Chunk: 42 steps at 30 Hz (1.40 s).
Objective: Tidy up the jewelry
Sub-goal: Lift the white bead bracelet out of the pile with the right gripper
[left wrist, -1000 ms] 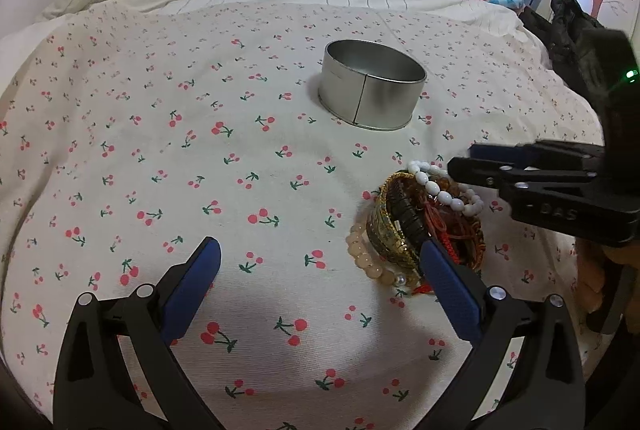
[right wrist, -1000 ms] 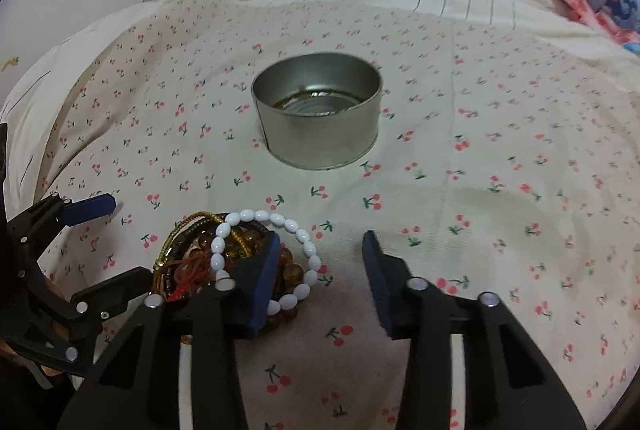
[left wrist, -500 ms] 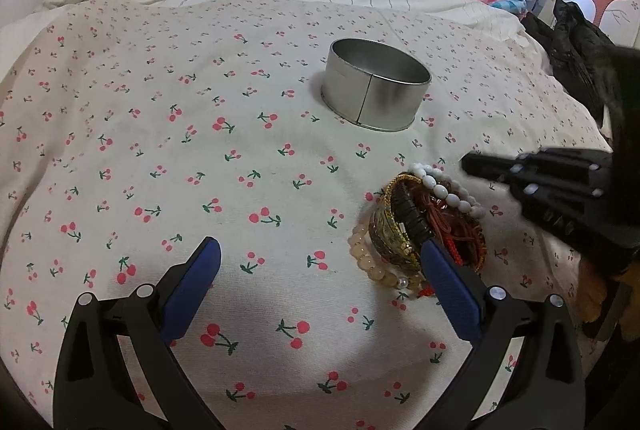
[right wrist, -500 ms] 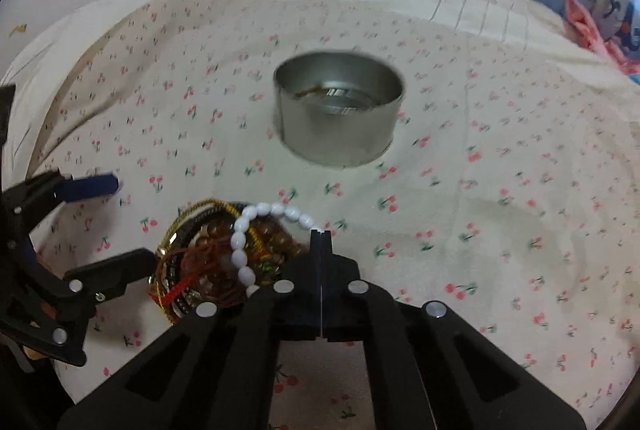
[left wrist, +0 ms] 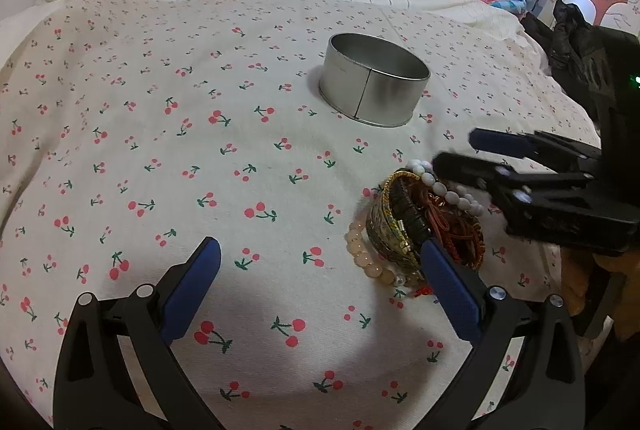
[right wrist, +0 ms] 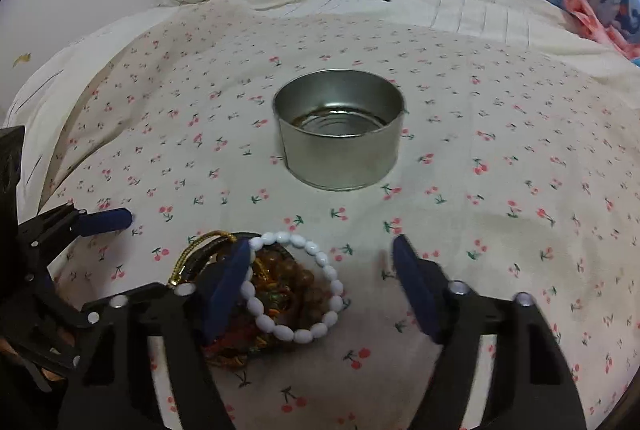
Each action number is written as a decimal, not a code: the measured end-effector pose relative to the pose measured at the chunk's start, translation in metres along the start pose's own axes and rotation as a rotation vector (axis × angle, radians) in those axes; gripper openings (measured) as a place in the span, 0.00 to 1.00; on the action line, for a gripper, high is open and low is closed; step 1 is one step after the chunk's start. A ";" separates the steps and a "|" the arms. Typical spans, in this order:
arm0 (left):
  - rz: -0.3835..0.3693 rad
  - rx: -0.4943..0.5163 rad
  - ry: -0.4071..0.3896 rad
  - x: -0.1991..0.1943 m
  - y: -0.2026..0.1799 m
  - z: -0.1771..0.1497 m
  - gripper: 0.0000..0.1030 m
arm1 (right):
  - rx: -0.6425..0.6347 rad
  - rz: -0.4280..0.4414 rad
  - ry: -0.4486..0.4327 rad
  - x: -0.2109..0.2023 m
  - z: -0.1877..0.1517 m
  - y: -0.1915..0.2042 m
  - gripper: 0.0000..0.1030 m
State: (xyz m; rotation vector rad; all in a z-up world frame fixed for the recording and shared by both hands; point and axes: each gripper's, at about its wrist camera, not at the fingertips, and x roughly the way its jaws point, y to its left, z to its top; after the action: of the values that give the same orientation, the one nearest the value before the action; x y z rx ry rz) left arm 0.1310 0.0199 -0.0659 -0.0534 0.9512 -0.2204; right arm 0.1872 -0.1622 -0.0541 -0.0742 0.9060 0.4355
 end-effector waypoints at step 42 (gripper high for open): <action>-0.245 -0.006 0.028 0.019 -0.006 0.026 0.94 | -0.118 -0.054 0.112 0.008 -0.007 0.004 0.51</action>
State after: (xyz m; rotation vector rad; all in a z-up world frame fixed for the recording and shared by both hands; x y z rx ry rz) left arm 0.1612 0.0089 -0.0652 -0.1730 0.9730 -0.4455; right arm 0.1851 -0.1571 -0.0641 -0.2318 0.9854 0.4376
